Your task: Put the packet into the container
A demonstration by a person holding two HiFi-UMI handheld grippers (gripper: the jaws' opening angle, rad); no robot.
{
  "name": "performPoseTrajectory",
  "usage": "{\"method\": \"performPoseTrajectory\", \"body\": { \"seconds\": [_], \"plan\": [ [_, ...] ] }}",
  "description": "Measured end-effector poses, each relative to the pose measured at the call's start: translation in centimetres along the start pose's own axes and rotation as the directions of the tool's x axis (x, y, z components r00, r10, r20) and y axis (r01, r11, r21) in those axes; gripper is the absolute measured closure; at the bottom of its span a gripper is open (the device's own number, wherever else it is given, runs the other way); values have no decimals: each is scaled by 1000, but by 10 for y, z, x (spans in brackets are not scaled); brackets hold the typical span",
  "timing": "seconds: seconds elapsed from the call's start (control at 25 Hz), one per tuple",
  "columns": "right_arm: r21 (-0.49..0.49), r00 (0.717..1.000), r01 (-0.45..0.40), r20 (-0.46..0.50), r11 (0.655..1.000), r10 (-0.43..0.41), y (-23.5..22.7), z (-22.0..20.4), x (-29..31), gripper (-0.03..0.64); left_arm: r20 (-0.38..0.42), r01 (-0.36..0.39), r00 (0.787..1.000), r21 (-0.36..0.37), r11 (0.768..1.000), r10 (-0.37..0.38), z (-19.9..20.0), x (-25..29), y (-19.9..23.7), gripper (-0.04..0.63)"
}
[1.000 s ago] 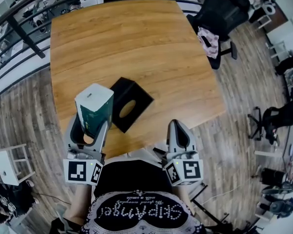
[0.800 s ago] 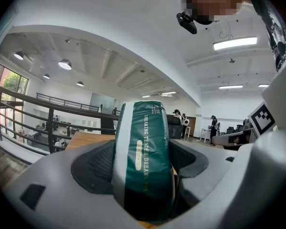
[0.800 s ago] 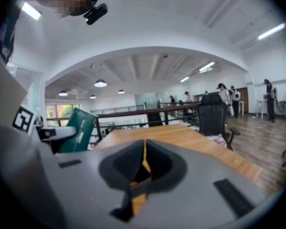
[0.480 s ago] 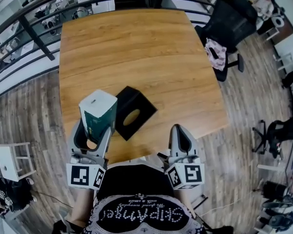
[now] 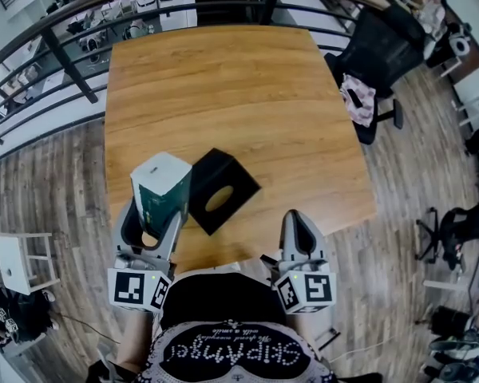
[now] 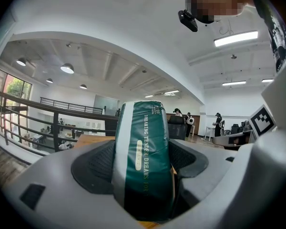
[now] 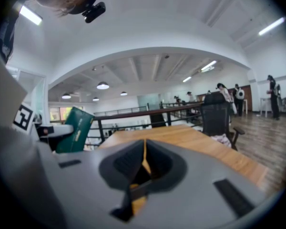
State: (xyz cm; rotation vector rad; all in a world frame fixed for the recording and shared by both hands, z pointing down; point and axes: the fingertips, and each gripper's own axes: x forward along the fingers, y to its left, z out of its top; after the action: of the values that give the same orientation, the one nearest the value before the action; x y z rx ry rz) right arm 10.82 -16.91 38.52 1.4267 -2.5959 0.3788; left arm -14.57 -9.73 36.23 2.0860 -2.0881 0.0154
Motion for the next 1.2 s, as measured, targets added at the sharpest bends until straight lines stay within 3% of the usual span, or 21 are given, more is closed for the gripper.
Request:
{"method": "performPoseTrajectory", "body": {
  "seconds": [0.36, 0.8, 1.2],
  "plan": [
    [0, 1000, 19, 11, 1000, -19, 0, -2, -8, 582, -69, 87, 994, 51, 995, -84, -3, 12, 0, 224],
    [34, 996, 93, -3, 995, -92, -15, -12, -26, 583, -175, 221, 962, 51, 974, -209, -32, 42, -27, 224],
    [58, 988, 153, 14, 986, -154, -18, -5, -53, 583, -210, 280, 943, 77, 957, -259, -27, 46, -37, 224]
  ]
}}
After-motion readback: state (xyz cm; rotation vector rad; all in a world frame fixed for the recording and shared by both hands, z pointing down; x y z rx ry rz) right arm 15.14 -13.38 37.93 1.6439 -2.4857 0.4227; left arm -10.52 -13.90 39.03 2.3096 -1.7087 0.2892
